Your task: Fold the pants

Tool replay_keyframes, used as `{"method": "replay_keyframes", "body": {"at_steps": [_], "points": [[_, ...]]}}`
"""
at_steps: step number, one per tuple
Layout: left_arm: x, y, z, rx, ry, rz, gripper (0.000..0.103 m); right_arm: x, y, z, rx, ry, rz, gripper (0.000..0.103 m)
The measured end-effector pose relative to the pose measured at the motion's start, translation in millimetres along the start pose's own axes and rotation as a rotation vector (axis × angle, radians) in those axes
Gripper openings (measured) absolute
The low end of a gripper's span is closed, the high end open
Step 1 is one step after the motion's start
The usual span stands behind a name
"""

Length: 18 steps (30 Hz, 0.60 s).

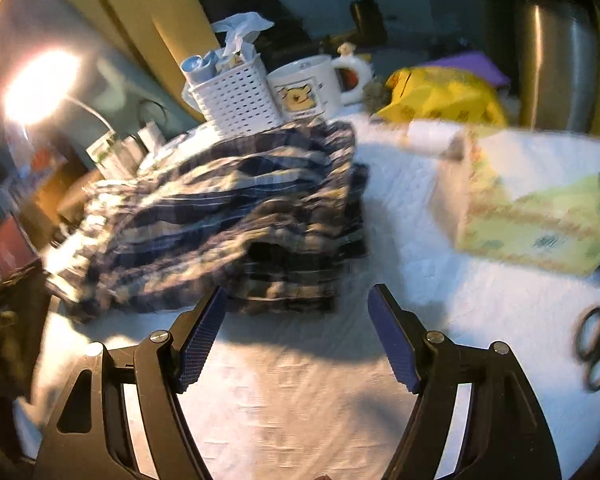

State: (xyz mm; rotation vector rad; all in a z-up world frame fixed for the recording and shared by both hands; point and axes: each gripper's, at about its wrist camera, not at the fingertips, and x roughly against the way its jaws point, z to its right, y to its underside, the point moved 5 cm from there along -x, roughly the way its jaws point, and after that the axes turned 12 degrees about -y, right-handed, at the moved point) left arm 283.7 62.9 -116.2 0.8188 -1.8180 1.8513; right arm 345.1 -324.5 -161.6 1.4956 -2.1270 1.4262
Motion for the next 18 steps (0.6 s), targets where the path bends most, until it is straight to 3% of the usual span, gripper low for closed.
{"method": "replay_keyframes", "body": {"at_steps": [6, 10, 14, 15, 16, 17, 18], "points": [[-48, 8, -11, -0.007, -0.045, -0.126, 0.014, -25, 6, -11, -0.133, -0.136, -0.079, 0.077], [-63, 40, -10, -0.016, -0.046, -0.217, 0.014, -38, -7, -6, -0.178, -0.141, -0.028, 0.077], [-57, 54, -15, 0.034, -0.037, -0.218, 0.014, -49, -28, 11, -0.289, -0.175, 0.044, 0.077], [-55, 56, -16, 0.042, -0.038, -0.220, 0.014, -51, -34, 12, -0.284, -0.158, 0.057, 0.072], [-53, 59, -18, 0.054, -0.042, -0.225, 0.014, -52, -36, 12, -0.254, -0.127, 0.063, 0.034], [-53, 60, -18, 0.060, -0.042, -0.227, 0.014, -52, -38, 11, -0.218, -0.089, 0.062, 0.006], [-51, 61, -18, 0.066, -0.046, -0.228, 0.014, -51, -39, 8, -0.183, -0.069, 0.060, 0.006]]}}
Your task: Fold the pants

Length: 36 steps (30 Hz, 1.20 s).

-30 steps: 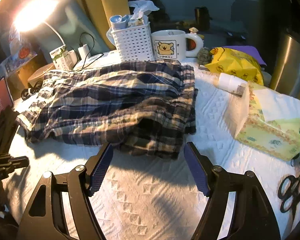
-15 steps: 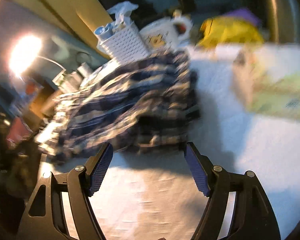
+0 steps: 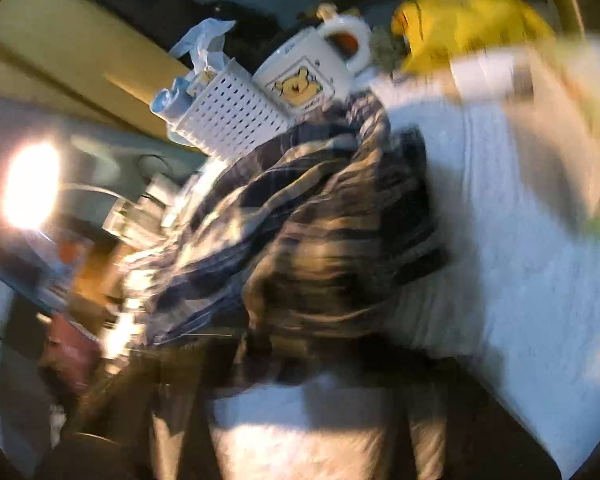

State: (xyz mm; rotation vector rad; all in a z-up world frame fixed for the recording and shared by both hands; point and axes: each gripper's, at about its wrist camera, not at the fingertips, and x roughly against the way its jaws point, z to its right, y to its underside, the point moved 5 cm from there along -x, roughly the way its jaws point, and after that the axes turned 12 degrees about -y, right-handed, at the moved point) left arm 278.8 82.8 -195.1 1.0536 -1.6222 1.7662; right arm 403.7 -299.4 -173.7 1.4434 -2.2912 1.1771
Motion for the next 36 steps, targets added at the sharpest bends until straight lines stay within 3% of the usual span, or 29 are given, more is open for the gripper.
{"method": "replay_keyframes", "body": {"at_steps": [3, 7, 13, 16, 18, 23, 27, 31, 36], "points": [[6, 7, 1, 0.002, -0.007, -0.008, 0.014, 11, 6, -11, 0.139, 0.090, -0.008, 0.006], [12, 18, 3, -0.004, 0.003, -0.006, 0.014, 33, 19, -11, 0.230, 0.168, -0.026, 0.006], [17, 25, 15, -0.035, 0.071, -0.044, 0.014, 73, 37, 2, 0.257, 0.262, -0.011, 0.006], [21, 33, 10, -0.062, 0.047, -0.035, 0.014, 77, 54, 16, 0.258, 0.284, -0.059, 0.006], [28, 42, 11, -0.063, 0.051, -0.049, 0.014, 78, 62, 18, 0.289, 0.316, -0.075, 0.013], [51, 37, -7, -0.048, 0.033, 0.019, 0.015, 110, 60, -1, 0.412, 0.406, -0.047, 0.061], [66, 14, -27, -0.012, 0.030, 0.093, 0.015, 140, 37, -25, 0.516, 0.440, -0.011, 0.061], [52, -4, -37, 0.007, 0.027, 0.101, 0.015, 110, 3, -63, 0.644, 0.365, -0.023, 0.061], [32, -17, -50, 0.081, 0.014, 0.092, 0.015, 14, -20, -101, 0.685, 0.243, -0.152, 0.061]]}}
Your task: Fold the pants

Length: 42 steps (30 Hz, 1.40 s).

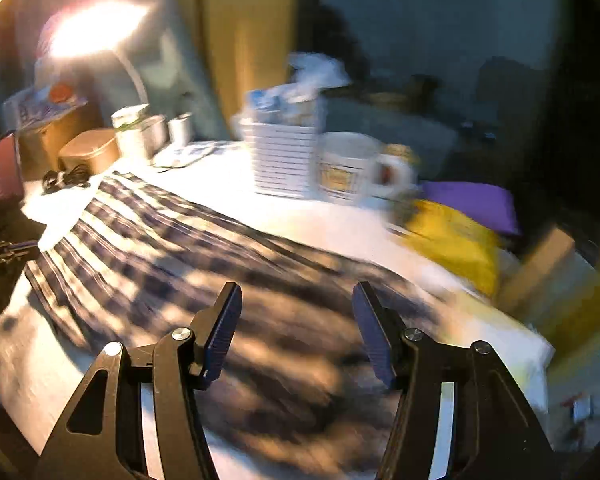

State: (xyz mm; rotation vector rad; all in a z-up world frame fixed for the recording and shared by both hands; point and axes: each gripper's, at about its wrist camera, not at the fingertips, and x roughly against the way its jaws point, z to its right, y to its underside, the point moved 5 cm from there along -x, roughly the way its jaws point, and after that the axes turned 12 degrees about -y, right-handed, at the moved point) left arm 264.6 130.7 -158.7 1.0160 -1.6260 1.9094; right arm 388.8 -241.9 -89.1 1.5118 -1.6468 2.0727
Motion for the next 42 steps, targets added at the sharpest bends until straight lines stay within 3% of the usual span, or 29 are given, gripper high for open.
{"method": "replay_keyframes", "body": {"at_steps": [4, 9, 12, 13, 16, 18, 23, 27, 28, 30, 31, 38, 39, 41, 42], "points": [[-13, -3, -13, 0.100, -0.009, -0.016, 0.016, -78, -43, -47, 0.097, -0.174, -0.098, 0.061], [-32, 4, -12, 0.192, 0.001, -0.070, 0.018, -145, -73, -90, 0.223, -0.272, -0.197, 0.059], [-42, 9, -7, 0.212, -0.009, -0.101, 0.020, -182, -81, -98, 0.230, -0.326, -0.271, 0.055], [-48, 10, -6, 0.222, -0.014, -0.121, 0.020, -194, -79, -99, 0.230, -0.342, -0.305, 0.051], [-50, 7, -3, 0.215, -0.020, -0.115, 0.022, -214, -72, -99, 0.256, -0.349, -0.348, 0.005], [-51, 6, -2, 0.209, -0.022, -0.113, 0.022, -214, -76, -96, 0.255, -0.349, -0.327, 0.004], [-49, 8, 1, 0.180, -0.047, -0.100, 0.022, -221, -102, -72, 0.238, -0.206, -0.255, 0.004], [-50, 4, -2, 0.179, -0.030, -0.150, 0.022, -200, -119, -70, 0.202, -0.271, -0.201, 0.005], [-49, 0, -5, 0.171, -0.028, -0.146, 0.022, -194, -120, -74, 0.217, -0.290, -0.201, 0.007], [-50, -10, -8, 0.154, -0.043, -0.126, 0.022, -184, -121, -85, 0.259, -0.322, -0.201, 0.035], [-52, -15, -10, 0.150, -0.043, -0.123, 0.022, -182, -120, -89, 0.273, -0.332, -0.200, 0.054], [-73, -36, -13, 0.113, -0.038, -0.135, 0.023, -205, -105, -125, 0.314, -0.454, -0.282, 0.054], [-76, -36, -14, 0.115, -0.041, -0.138, 0.023, -209, -101, -130, 0.331, -0.464, -0.296, 0.052], [-82, -35, -15, 0.116, -0.043, -0.151, 0.023, -220, -98, -139, 0.372, -0.426, -0.306, 0.002], [-84, -35, -15, 0.118, -0.040, -0.154, 0.023, -226, -97, -141, 0.389, -0.396, -0.309, 0.002]]}}
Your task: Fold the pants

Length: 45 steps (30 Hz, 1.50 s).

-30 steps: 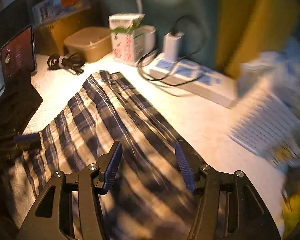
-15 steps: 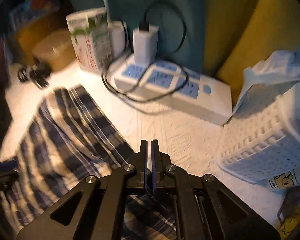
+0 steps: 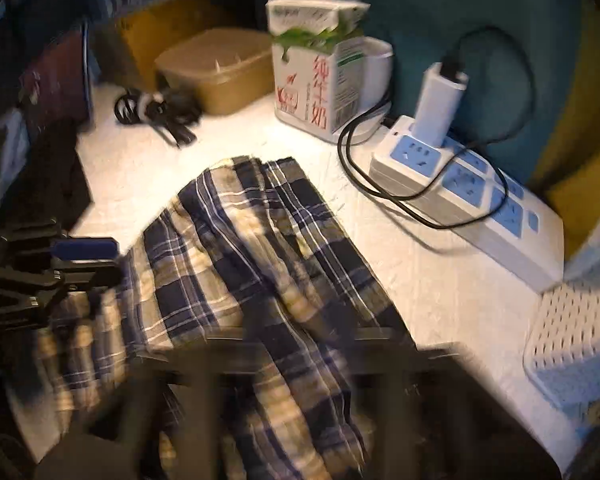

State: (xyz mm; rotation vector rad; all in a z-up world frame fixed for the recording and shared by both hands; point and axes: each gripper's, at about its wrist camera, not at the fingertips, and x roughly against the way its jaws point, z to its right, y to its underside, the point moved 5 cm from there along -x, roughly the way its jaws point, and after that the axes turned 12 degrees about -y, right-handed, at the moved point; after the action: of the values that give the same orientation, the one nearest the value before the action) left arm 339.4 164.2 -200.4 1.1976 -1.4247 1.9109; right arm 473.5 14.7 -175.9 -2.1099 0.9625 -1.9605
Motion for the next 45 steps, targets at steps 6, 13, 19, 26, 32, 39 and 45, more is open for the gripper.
{"method": "replay_keyframes", "body": {"at_steps": [6, 13, 19, 26, 32, 39, 45], "points": [[-4, -2, 2, -0.019, -0.005, 0.014, 0.023, -6, -19, 21, -0.025, 0.120, 0.032, 0.002], [11, -6, -2, -0.009, -0.030, 0.050, 0.023, 30, -7, 26, -0.062, 0.118, 0.087, 0.042], [53, 3, 7, -0.025, 0.069, 0.106, 0.023, 87, 50, 32, -0.070, 0.124, 0.048, 0.064], [18, 38, 33, -0.144, 0.061, -0.011, 0.023, 66, 123, 46, -0.100, 0.157, -0.096, 0.042], [27, 37, 25, -0.184, -0.021, 0.021, 0.023, 77, 126, 72, -0.151, 0.255, -0.028, 0.042], [51, 28, 22, -0.184, -0.095, 0.046, 0.023, 135, 136, 69, -0.186, 0.331, 0.081, 0.042], [91, 25, 82, -0.195, 0.130, 0.113, 0.023, 135, 158, 27, -0.125, 0.260, 0.053, 0.042]]}}
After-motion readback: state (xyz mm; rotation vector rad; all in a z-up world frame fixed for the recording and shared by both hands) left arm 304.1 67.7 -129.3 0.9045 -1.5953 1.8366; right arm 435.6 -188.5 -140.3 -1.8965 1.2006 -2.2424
